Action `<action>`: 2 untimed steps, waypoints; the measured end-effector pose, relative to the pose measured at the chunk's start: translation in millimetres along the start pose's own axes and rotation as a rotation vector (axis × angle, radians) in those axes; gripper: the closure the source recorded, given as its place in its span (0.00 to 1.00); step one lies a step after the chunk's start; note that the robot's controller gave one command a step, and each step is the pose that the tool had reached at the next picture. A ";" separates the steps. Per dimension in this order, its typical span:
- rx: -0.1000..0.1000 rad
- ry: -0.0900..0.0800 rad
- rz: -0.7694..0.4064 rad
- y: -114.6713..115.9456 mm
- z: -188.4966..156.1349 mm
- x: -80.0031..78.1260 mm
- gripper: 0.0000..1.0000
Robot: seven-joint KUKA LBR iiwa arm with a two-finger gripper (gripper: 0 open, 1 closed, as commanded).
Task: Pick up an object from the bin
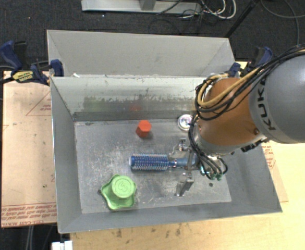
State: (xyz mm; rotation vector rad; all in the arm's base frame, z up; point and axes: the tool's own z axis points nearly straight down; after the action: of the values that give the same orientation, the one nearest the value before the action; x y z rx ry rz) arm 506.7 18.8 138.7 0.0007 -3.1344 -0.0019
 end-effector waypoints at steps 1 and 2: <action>0.001 -0.011 -0.045 26.3 65.0 -60.2 0.00; 0.000 -0.010 -0.044 26.6 61.4 -62.1 0.00</action>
Offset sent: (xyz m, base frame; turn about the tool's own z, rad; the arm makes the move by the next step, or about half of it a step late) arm 0.0560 0.0257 -0.0687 -0.0432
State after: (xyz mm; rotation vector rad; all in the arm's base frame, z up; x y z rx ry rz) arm 568.3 45.5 76.9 0.0703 -3.1434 -0.0014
